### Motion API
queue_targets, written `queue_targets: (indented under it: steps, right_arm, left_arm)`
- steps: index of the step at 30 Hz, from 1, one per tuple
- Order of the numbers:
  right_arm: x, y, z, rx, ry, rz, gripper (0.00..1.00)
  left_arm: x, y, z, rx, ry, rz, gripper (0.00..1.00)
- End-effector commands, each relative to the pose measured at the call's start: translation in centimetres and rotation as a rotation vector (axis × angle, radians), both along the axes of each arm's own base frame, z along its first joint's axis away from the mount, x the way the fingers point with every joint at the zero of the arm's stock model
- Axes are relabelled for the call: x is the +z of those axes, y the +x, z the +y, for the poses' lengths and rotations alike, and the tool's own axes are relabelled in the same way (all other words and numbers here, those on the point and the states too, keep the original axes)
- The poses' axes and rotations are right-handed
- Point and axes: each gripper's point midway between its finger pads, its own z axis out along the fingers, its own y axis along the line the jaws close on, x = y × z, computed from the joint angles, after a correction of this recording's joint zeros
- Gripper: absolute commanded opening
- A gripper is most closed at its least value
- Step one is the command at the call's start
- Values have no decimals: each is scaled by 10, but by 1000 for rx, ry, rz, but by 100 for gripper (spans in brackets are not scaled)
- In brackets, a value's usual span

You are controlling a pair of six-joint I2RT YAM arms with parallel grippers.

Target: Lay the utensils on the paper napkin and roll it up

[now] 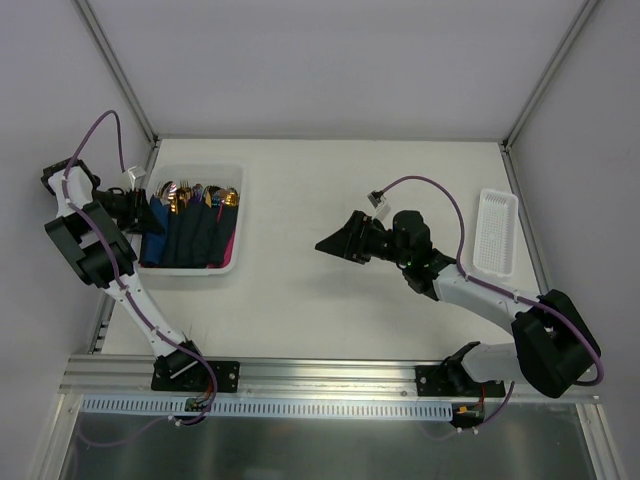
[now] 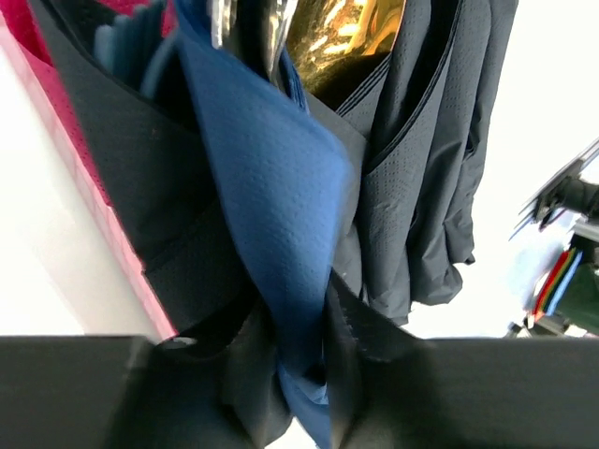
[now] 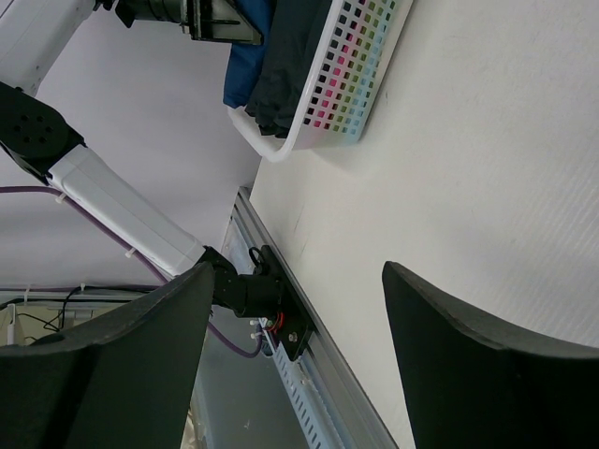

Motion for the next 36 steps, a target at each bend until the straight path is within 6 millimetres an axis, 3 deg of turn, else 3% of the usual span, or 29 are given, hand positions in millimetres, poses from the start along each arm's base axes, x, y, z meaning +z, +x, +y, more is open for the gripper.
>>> queue_targets:
  steps: [1, 5, 16, 22, 31, 36]
  right_arm:
    - [20, 1, 5, 16, 47, -57, 76]
    - [22, 0, 5, 17, 49, -62, 76]
    - [24, -1, 3, 21, 53, -69, 76]
    - [26, -1, 2, 19, 56, -74, 76]
    - [25, -1, 1, 20, 54, -74, 76]
    - [22, -2, 0, 20, 49, -71, 76]
  left_arm:
    - [12, -14, -10, -9, -42, 71, 26]
    - [17, -11, -8, -1, -18, 51, 38]
    - [37, -5, 8, 15, 89, -16, 43]
    - [45, -2, 17, 18, 156, -57, 51]
    - [61, 6, 39, 100, 221, -132, 46]
    - [85, 6, 24, 89, 165, -230, 38]
